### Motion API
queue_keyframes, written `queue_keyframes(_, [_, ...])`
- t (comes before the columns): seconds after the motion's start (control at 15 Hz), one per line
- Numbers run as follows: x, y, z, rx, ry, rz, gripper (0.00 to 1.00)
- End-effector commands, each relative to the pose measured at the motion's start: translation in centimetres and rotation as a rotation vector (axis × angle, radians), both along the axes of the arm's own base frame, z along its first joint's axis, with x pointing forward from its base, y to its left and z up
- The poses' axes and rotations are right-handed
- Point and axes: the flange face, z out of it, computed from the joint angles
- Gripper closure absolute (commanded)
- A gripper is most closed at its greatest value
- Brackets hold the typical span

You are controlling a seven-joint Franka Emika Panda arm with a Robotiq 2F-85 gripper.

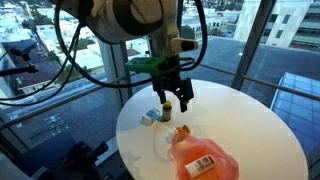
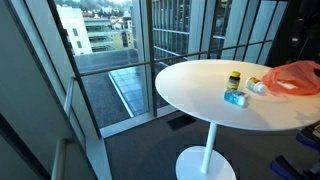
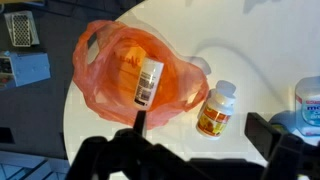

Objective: Remove the bottle in the plastic bag and lay it on the table

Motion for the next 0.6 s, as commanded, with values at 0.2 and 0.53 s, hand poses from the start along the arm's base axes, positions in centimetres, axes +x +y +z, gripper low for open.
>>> queue_keyframes(0.2, [0.1, -0.1, 0.1, 0.002, -0.003, -0.006, 0.0])
queue_keyframes(0.53, [0.7, -2.2, -0.8, 0.038, -0.033, -0.066, 0.0])
